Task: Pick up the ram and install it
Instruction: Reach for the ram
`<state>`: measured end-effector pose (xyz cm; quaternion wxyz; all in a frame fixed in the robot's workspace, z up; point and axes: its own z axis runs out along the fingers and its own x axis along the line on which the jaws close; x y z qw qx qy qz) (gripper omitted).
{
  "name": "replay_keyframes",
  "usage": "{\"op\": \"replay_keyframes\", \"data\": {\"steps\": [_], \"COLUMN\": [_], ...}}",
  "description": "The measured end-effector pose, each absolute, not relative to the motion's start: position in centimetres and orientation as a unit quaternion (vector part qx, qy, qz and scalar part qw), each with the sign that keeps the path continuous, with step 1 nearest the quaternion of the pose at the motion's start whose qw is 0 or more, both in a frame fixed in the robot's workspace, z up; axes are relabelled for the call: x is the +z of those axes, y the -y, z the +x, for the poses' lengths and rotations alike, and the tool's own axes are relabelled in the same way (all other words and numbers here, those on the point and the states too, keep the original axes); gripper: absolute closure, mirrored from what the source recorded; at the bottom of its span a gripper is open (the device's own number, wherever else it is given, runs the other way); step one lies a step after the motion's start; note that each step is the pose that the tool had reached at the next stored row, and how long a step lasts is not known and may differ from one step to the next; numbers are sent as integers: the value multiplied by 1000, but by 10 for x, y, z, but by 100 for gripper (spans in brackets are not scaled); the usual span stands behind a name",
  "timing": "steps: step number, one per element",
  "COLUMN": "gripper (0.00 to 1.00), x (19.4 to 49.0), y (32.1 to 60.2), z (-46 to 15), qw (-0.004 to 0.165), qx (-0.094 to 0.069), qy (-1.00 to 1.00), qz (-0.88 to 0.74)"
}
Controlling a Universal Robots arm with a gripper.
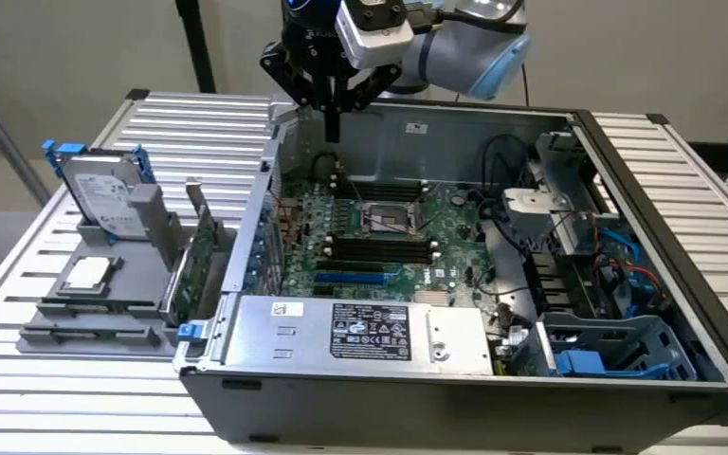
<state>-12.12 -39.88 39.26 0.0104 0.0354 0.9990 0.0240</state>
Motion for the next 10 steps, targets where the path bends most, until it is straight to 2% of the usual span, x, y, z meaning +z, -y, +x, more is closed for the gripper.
{"op": "replay_keyframes", "data": {"steps": [10], "gripper": [100], "x": [393], "y": [409], "z": [-147], "qw": [10], "qx": [24], "qy": [-999], "qz": [35]}}
